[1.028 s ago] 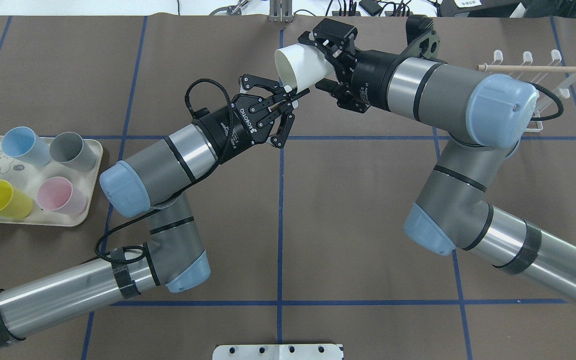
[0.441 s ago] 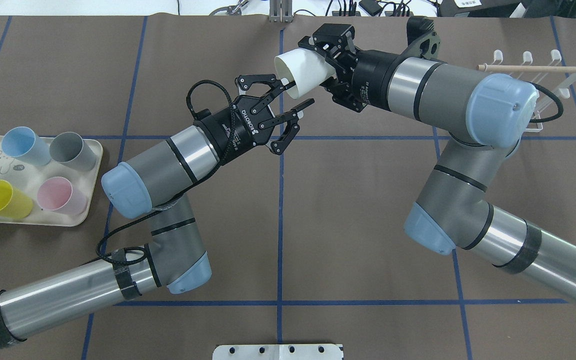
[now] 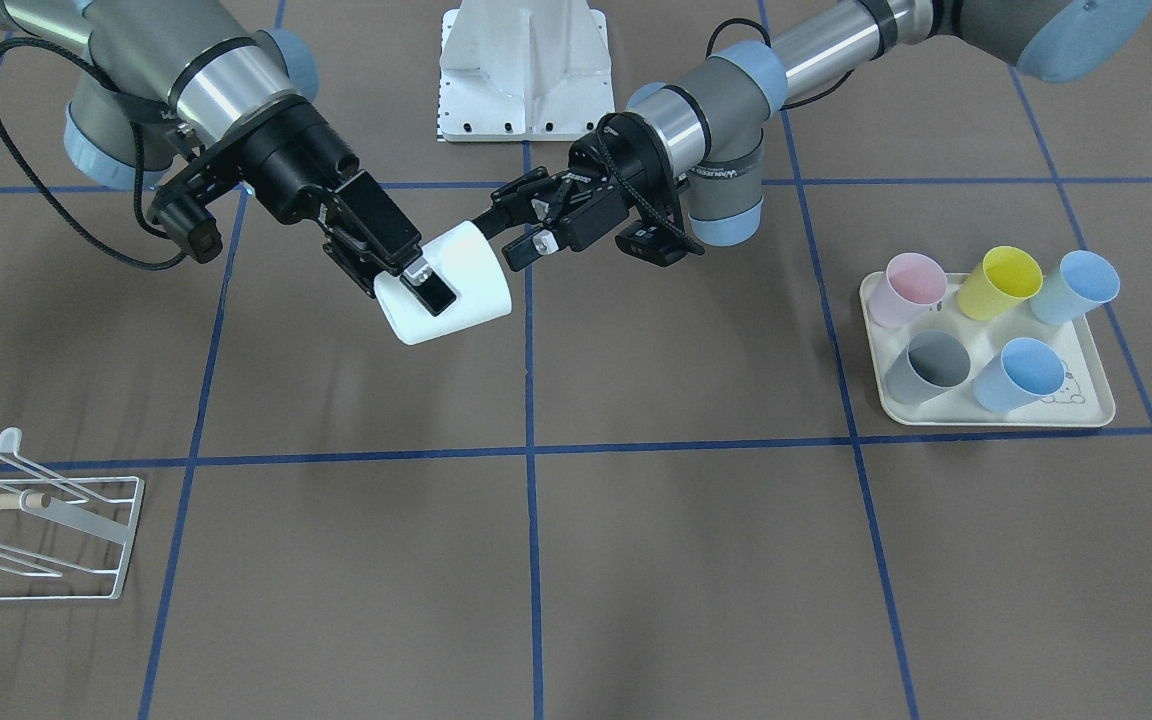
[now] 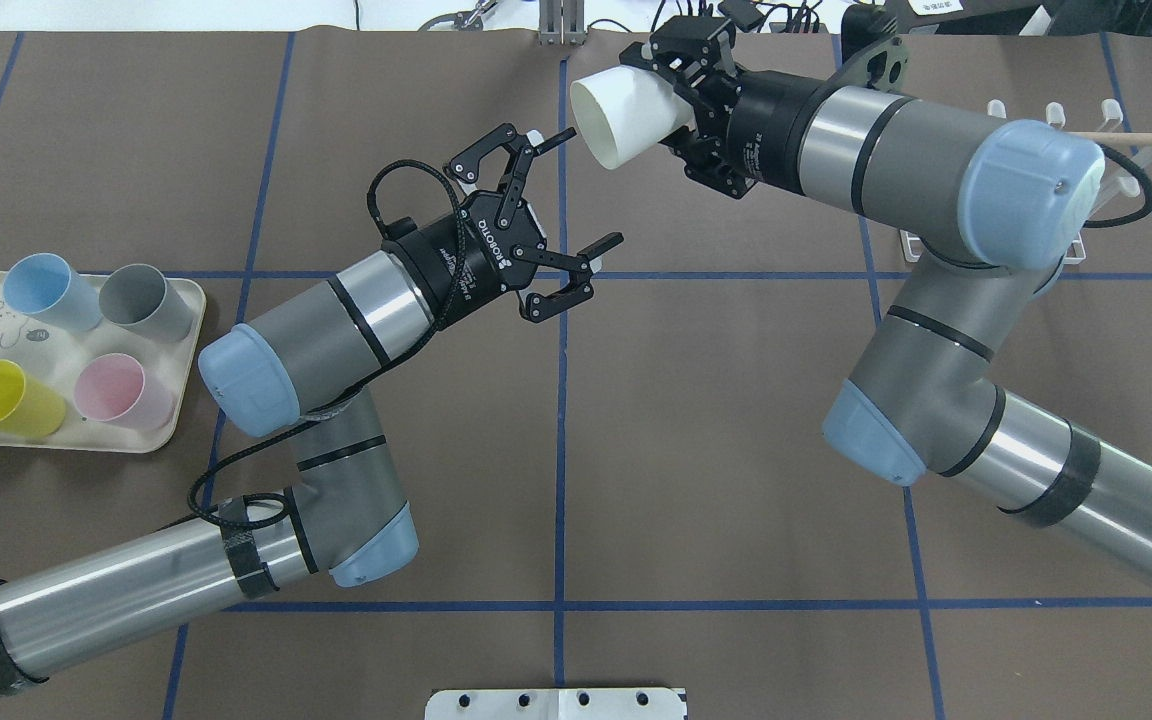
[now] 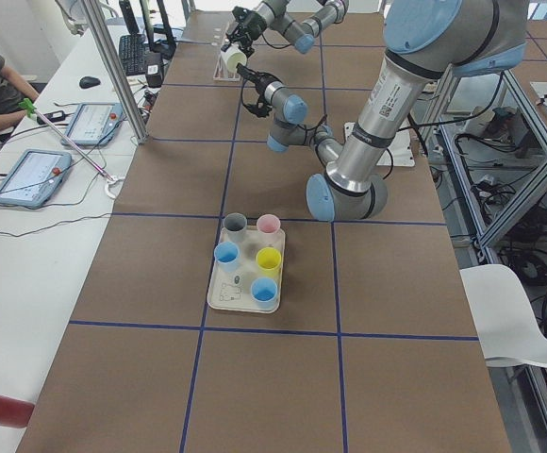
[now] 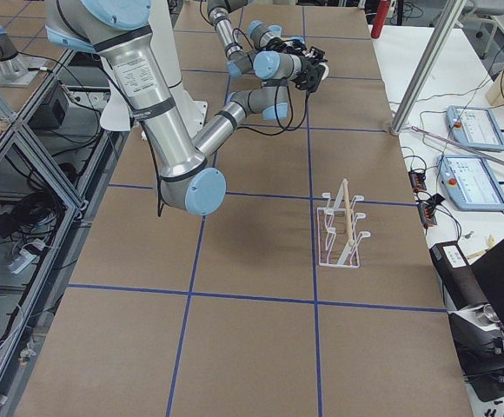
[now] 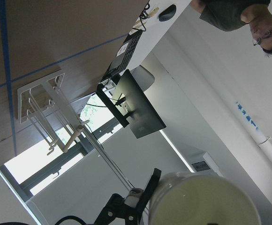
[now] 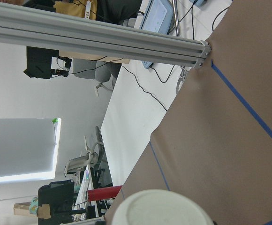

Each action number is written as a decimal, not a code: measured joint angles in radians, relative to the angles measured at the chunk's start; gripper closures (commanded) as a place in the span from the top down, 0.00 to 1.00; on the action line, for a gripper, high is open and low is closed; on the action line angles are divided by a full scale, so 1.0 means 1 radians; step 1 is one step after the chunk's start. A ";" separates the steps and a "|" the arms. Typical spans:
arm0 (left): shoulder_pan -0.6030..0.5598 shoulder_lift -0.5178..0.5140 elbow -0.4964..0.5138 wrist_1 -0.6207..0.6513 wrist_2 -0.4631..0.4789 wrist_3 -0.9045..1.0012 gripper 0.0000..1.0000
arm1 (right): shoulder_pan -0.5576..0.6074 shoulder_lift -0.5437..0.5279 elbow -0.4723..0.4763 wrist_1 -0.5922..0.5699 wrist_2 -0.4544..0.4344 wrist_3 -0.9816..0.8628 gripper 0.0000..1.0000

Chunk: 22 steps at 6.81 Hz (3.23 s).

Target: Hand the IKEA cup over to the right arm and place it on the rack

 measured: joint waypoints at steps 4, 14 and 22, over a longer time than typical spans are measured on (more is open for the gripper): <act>-0.014 -0.006 -0.014 0.032 -0.012 0.336 1.00 | 0.128 -0.114 0.000 -0.082 0.007 -0.335 0.00; -0.039 -0.012 -0.109 0.507 -0.095 0.831 0.99 | 0.482 -0.233 -0.372 -0.057 -0.010 -1.370 0.00; -0.037 -0.006 -0.110 0.507 -0.095 0.830 1.00 | 0.470 -0.234 -0.443 0.003 0.008 -1.385 0.00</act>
